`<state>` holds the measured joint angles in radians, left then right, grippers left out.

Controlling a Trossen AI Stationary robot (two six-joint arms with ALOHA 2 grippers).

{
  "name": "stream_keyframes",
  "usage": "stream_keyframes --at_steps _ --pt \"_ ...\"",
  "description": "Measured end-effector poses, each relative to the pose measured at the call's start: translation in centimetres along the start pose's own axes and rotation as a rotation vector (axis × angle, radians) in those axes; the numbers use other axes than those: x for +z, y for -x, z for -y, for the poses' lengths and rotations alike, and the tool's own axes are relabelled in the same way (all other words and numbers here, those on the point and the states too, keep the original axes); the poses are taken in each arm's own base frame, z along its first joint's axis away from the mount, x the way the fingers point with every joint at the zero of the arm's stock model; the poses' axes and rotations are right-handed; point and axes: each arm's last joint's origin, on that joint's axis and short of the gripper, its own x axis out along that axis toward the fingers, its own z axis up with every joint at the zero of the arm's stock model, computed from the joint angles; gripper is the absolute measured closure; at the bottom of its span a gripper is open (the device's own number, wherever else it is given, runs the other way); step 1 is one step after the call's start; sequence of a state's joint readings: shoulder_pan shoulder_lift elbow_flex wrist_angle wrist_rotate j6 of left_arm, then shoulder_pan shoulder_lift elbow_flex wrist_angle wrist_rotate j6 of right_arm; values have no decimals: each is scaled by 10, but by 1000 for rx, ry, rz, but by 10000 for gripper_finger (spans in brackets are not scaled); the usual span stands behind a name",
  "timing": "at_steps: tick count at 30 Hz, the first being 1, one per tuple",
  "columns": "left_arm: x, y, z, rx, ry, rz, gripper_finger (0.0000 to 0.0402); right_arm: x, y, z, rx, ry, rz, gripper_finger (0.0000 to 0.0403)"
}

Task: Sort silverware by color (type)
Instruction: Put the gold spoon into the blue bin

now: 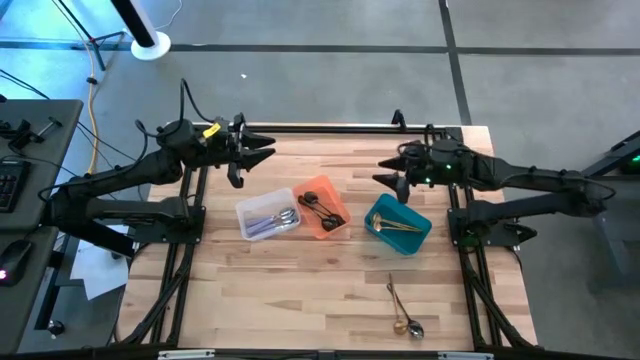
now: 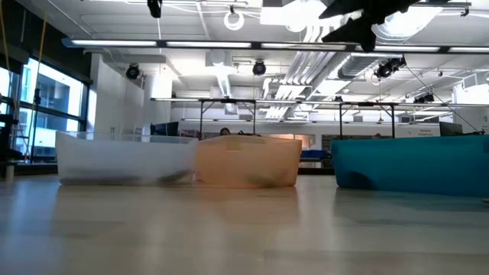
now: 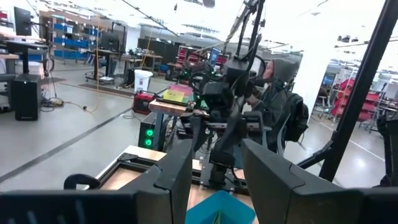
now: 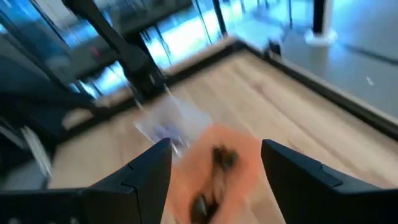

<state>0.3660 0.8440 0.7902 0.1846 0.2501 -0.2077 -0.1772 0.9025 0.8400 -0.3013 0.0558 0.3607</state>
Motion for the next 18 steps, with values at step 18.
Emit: stream_keyframes --at_steps 18 --pt "-8 0 -1 15 -4 -83 273 9 3 -3 86 181 326 169"
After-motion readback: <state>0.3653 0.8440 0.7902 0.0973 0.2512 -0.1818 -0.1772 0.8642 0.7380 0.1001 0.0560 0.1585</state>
